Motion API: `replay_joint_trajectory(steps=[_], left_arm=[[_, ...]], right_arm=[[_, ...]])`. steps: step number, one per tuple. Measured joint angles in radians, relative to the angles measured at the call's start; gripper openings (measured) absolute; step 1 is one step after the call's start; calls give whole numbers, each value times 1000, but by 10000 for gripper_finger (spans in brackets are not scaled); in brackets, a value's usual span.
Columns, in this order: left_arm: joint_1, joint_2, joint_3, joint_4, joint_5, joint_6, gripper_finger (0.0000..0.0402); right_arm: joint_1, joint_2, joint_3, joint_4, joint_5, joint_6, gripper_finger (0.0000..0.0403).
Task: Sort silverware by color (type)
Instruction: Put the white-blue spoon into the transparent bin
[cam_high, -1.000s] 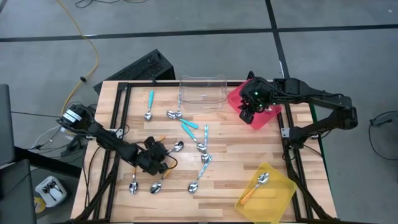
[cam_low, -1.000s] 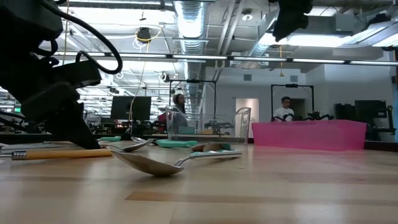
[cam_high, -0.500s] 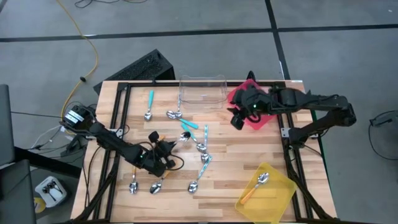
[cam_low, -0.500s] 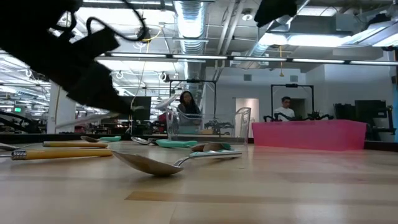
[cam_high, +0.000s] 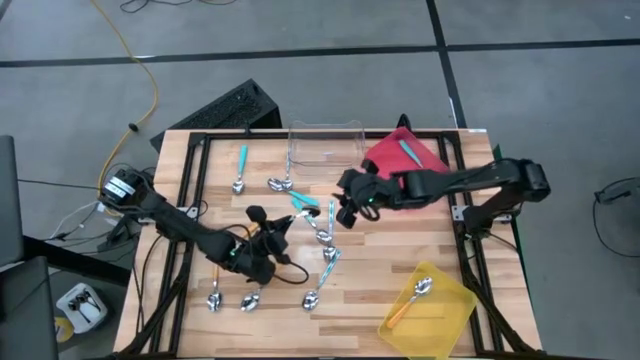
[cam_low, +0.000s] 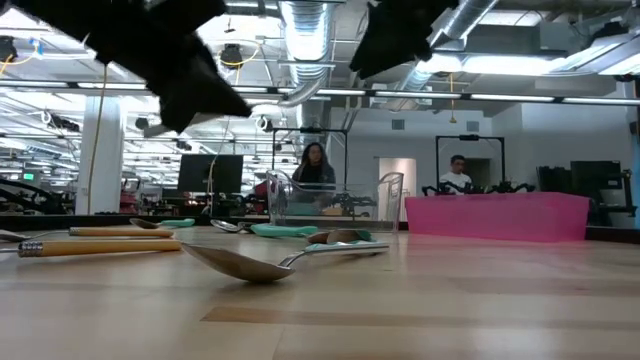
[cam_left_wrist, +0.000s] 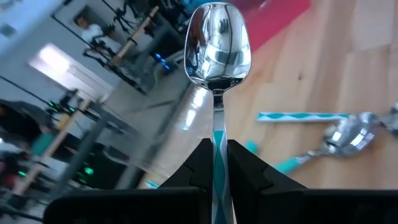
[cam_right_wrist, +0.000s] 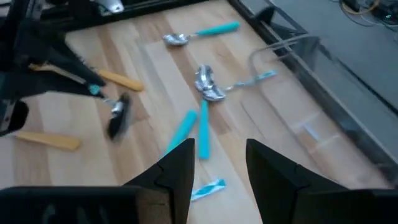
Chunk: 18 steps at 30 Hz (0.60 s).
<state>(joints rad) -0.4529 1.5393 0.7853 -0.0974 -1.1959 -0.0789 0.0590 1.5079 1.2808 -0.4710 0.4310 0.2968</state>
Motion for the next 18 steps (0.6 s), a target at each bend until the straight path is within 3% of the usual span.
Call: replay_joint_trajectory(steps=[8,18], left_arm=[[21,-1,22,-3,-174,162,10],[22,-1,22,13,-207,170,9]], right_arm=[[19,25,0,73,19,-42,188],[24,1,0,197,-92,-115,255]])
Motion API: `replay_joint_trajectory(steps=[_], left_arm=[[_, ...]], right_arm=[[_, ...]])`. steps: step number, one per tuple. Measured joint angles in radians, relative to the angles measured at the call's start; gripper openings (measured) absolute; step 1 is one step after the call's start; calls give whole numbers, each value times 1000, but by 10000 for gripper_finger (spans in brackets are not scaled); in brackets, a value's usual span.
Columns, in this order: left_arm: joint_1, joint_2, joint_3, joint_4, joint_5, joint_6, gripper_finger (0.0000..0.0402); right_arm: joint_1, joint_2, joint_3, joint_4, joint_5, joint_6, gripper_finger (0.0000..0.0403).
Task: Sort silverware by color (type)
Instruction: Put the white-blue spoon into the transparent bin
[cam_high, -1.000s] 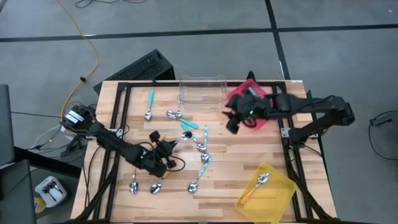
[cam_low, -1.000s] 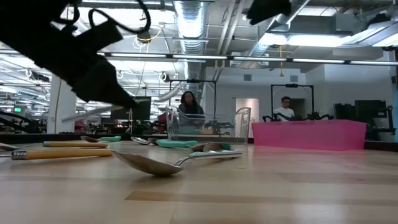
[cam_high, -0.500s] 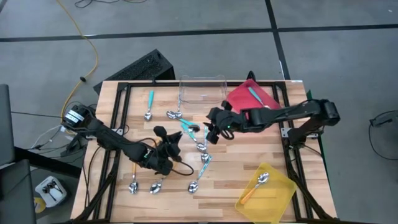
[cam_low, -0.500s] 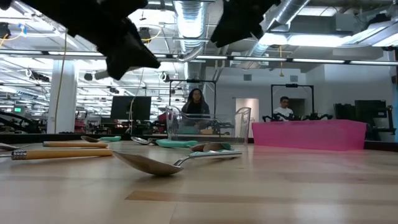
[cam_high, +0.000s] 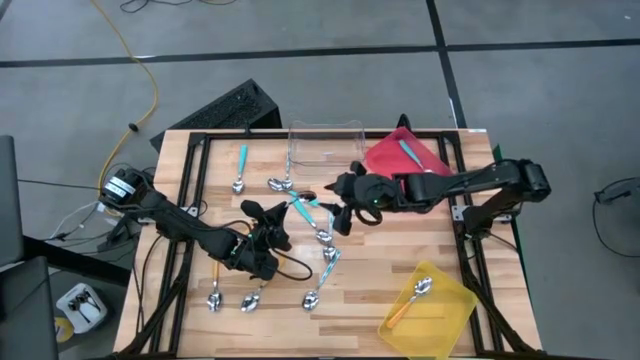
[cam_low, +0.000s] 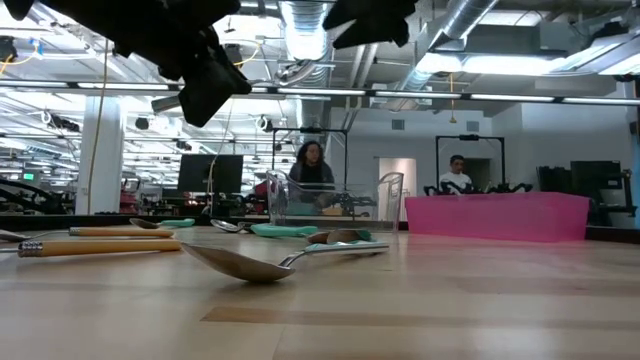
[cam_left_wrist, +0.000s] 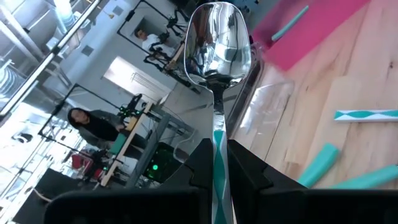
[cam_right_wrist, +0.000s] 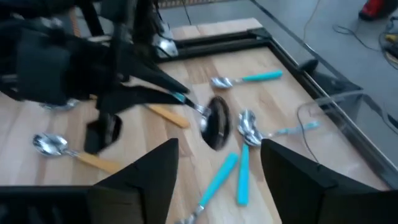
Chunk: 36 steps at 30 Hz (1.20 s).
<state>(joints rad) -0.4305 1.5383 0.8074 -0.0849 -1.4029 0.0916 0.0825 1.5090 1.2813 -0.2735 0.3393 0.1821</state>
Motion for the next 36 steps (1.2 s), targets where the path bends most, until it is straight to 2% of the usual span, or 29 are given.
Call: replay_joint_trajectory(steps=[12,17,27,31,36], left_arm=[[0,-1,0,86,-18,54,12],[2,-1,0,122,-19,92,13],[6,-1,0,151,-14,114,13],[10,-1,0,153,-5,116,14],[21,-2,0,155,26,108,14]], right_arm=[[-52,72,0,93,-3,-34,255],[-82,85,1,138,-99,-30,255],[-103,130,1,156,-117,-30,253],[-104,134,0,148,-117,-32,219],[-103,133,0,144,-118,-33,122]])
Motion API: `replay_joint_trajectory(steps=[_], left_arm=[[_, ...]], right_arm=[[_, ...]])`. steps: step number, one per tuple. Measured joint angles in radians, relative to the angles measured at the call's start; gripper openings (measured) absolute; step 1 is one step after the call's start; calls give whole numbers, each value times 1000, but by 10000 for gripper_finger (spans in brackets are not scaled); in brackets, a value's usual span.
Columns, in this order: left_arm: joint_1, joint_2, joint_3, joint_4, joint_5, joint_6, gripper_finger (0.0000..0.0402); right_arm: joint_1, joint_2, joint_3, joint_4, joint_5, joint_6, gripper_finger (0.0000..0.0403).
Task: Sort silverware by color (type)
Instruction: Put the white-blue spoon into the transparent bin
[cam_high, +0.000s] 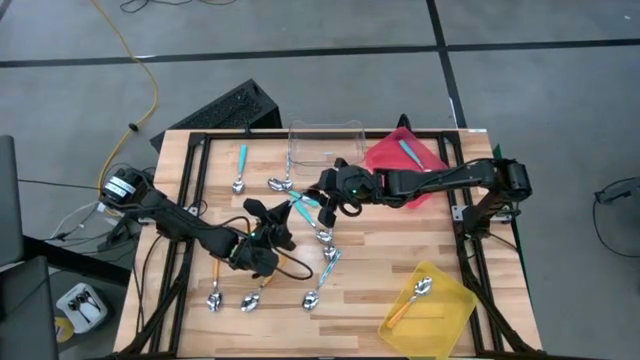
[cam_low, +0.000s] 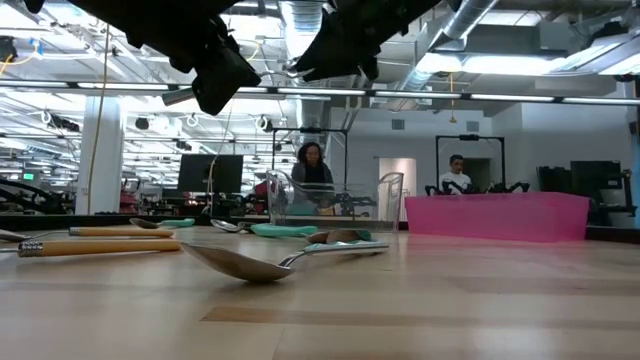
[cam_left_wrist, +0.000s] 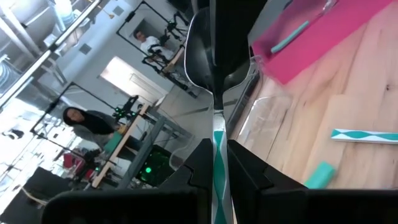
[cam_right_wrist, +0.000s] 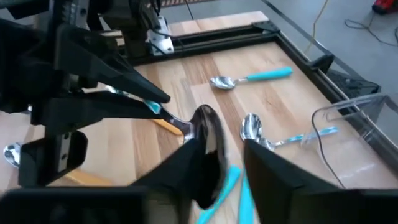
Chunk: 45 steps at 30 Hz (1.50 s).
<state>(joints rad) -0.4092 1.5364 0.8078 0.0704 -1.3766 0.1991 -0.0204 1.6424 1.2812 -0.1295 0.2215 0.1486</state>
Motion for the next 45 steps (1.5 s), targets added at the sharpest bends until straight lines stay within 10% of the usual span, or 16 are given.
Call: replay_joint_trajectory(steps=[5,24,45], left_arm=[[10,0,0,7,9,-2,14],[3,-24,0,19,15,33,144],[-159,-584,0,-387,186,-388,167]], right_arm=[[-1,-1,1,-1,-1,6,22],[-16,-6,0,-8,-9,-2,23],[-294,-217,0,-63,8,-49,23]])
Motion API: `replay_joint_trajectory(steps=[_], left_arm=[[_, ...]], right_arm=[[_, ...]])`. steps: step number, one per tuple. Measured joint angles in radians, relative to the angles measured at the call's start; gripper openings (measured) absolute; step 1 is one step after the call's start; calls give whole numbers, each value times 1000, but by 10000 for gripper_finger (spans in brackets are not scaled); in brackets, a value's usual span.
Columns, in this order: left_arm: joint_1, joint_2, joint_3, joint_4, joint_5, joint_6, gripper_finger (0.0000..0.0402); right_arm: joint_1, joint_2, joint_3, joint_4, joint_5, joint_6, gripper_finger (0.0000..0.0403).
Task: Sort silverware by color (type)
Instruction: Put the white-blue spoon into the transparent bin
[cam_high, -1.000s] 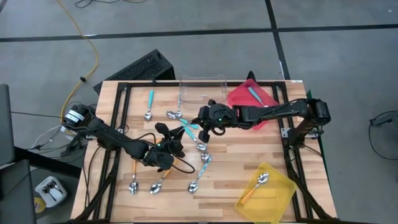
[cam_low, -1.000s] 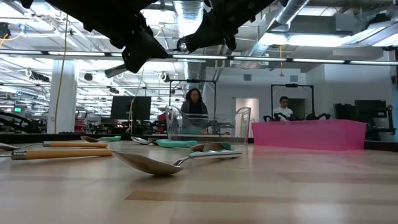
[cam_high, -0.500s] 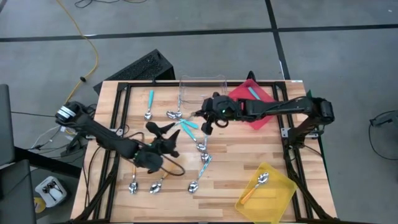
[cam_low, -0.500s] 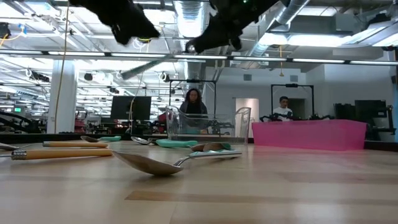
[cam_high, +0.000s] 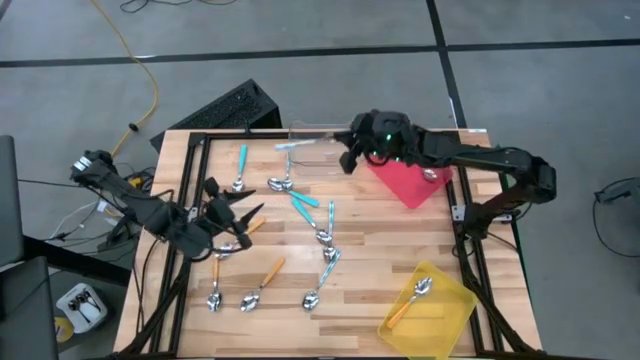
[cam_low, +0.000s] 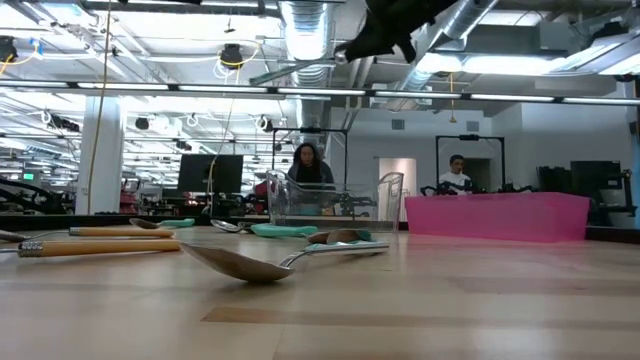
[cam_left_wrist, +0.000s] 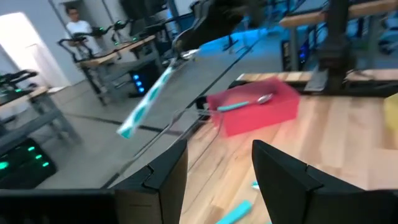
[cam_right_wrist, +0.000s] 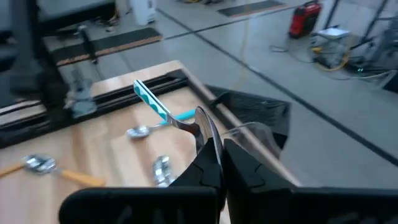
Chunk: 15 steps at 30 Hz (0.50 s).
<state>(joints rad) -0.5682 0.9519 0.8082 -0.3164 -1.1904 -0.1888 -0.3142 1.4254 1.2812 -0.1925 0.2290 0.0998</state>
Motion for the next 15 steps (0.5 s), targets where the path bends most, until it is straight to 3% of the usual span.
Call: replay_joint_trajectory(steps=[8,11,15], left_arm=[[-79,-85,-52,-2,28,8,167],[-102,-156,-106,11,136,-43,167],[-116,-269,-207,178,354,-20,167]], right_arm=[[-206,33,0,2,-131,50,23],[-268,50,0,-15,-186,67,23],[-340,84,0,-29,-206,91,23]])
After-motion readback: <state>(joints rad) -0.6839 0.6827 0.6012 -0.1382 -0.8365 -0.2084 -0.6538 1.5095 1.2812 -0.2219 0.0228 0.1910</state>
